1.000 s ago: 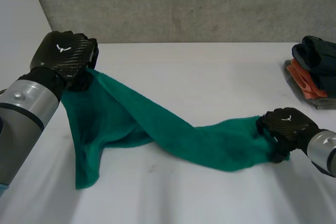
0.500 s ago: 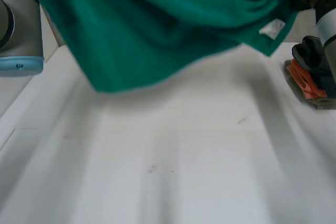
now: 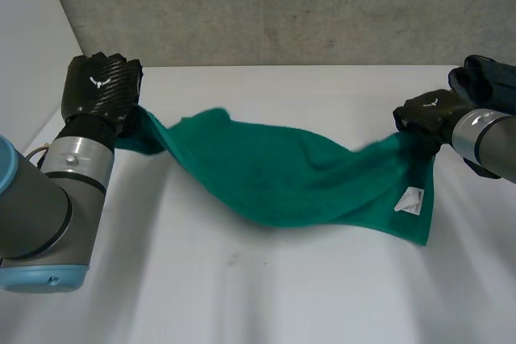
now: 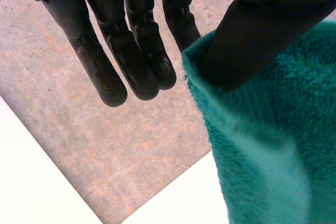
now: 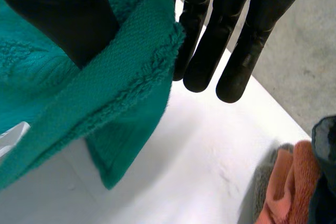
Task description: Fold the laundry.
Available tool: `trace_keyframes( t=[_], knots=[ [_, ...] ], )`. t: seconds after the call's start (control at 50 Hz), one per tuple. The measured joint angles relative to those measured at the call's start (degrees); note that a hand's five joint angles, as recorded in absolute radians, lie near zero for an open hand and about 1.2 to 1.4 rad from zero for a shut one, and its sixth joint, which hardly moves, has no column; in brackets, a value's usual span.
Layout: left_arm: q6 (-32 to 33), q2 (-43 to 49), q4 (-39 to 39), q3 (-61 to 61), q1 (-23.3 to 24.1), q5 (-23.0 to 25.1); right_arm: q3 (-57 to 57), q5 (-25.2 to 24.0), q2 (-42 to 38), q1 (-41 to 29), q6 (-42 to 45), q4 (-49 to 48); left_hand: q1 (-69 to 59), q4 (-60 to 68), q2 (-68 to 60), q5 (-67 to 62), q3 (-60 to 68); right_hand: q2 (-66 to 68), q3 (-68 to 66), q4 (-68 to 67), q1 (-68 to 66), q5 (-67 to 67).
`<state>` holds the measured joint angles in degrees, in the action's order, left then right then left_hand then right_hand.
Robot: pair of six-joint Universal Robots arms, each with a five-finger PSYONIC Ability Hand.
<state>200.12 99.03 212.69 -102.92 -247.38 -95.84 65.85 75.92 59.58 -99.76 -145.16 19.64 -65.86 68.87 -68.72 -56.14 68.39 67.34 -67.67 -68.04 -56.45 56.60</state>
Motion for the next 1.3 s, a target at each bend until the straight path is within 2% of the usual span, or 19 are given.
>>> trace_keyframes(
  t=[0.04, 0.14, 0.16, 0.18, 0.22, 0.24, 0.3, 0.4, 0.44, 0.54, 0.62, 0.68, 0.78, 0.92, 1.06, 1.1, 1.28, 1.3],
  knots=[
    [0.0, 0.0, 0.0, 0.0, 0.0, 0.0, 0.0, 0.0, 0.0, 0.0, 0.0, 0.0, 0.0, 0.0, 0.0, 0.0, 0.0, 0.0, 0.0, 0.0, 0.0, 0.0],
    [0.13, 1.85, 0.01, 0.3, 0.49, -0.09, -2.19, 3.34, -7.67, -0.06, -0.69, -5.58, 0.0, 0.0, 0.0, 0.0, 0.0, -1.95, 2.09, 2.19, 1.41, -1.7],
    [0.18, 2.52, 0.0, 0.4, 0.71, -0.1, -2.33, 4.09, -8.85, -0.08, -0.78, -7.05, 0.0, 0.0, 0.0, 0.0, 0.0, -6.87, 7.06, 6.25, 4.94, -5.25],
    [0.24, 3.77, 0.01, 0.71, 1.17, -0.17, -2.41, 5.58, -10.5, -0.14, -0.93, -9.61, 0.0, 0.0, 0.0, 0.0, 0.0, -25.74, 24.32, 24.48, 22.44, -22.61],
    [0.28, 5.45, 0.0, 1.13, 1.94, -0.32, -2.26, 7.22, -11.74, -0.23, -1.09, -12.35, 0.0, 0.0, 0.0, 0.0, 0.0, -42.11, 40.61, 40.65, 36.9, -38.92],
    [0.3, 5.96, 0.0, 1.27, 2.2, -0.38, -2.0, 8.11, -12.14, -0.25, -1.24, -13.92, 0.0, 0.0, 0.0, 0.0, 0.0, -48.36, 47.42, 47.51, 41.29, -45.65],
    [0.36, 7.71, 0.0, 1.83, 3.25, -0.62, -0.12, 10.14, -11.23, -0.15, -2.35, -18.63, 0.0, 0.0, 0.0, 0.0, 0.0, -54.62, 55.4, 54.57, 44.72, -52.69],
    [0.4, 8.54, 0.01, 2.29, 3.96, -0.81, 5.96, 9.91, -2.99, 0.15, -5.83, -23.4, 0.0, 0.0, 0.0, -0.02, 0.0, -54.62, 55.5, 54.57, 44.72, -52.71],
    [0.4, 8.43, -0.01, 2.39, 4.04, -0.85, 9.81, 8.51, 2.54, 0.3, -7.54, -24.37, 0.0, 0.0, 0.0, 0.0, 0.0, -54.62, 55.5, 54.57, 44.72, -52.71],
    [0.37, 7.87, -0.3, 2.65, 4.1, -0.86, 17.05, 4.73, 10.03, 0.46, -9.14, -23.8, 0.0, 0.0, 0.0, 0.0, 0.0, -52.96, 53.33, 53.72, 44.03, -51.61],
    [0.29, 6.39, -2.06, 3.13, 4.25, -0.81, 24.02, 0.7, 14.61, 0.61, -9.72, -19.3, 0.0, 0.0, 0.0, -0.01, 0.0, -42.99, 42.97, 43.59, 35.22, -42.49],
    [0.04, 4.18, -4.98, 3.92, 4.63, -0.79, 29.01, -2.17, 16.38, 0.72, -9.98, -14.3, 0.0, 0.0, 0.0, 0.01, 0.0, -29.53, 30.35, 30.82, 24.2, -30.49],
    [-0.22, 0.96, -8.81, 5.36, 5.76, -0.83, 34.59, -5.47, 16.88, 0.73, -11.3, -10.58, 0.0, 0.0, 0.0, 0.0, 0.0, -22.92, 23.55, 23.92, 18.52, -24.24],
    [-0.26, -3.08, -10.96, 7.03, 8.3, -0.91, 38.93, -8.23, 16.42, 0.92, -15.15, -13.04, 0.0, 0.0, 0.0, 0.0, 0.0, -20.44, 20.31, 20.51, 16.1, -20.92],
    [-0.25, -5.48, -11.28, 7.19, 10.14, -0.93, 39.31, -8.7, 13.38, 1.38, -15.27, -17.87, 0.0, 0.0, 0.0, 0.0, 0.0, -23.67, 23.9, 24.24, 18.85, -22.93],
    [-0.33, -5.75, -11.28, 7.08, 10.35, -0.95, 38.73, -8.41, 11.73, 1.41, -14.83, -19.46, 0.0, 0.0, 0.0, 0.0, 0.0, -28.59, 29.23, 29.46, 22.76, -27.32],
    [-1.59, -5.9, -11.34, 7.0, 10.41, -1.0, 35.75, -7.95, 6.85, 1.12, -13.35, -21.86, 0.0, 0.0, 0.0, 0.0, 0.0, -33.96, 34.87, 35.02, 27.44, -33.2],
    [-2.07, -6.06, -11.48, 7.17, 10.38, -1.01, 34.45, -7.93, 5.66, 1.02, -13.08, -21.95, 0.0, 0.0, 0.0, 0.0, 0.0, -37.67, 38.5, 38.55, 30.27, -36.8]
  ],
)
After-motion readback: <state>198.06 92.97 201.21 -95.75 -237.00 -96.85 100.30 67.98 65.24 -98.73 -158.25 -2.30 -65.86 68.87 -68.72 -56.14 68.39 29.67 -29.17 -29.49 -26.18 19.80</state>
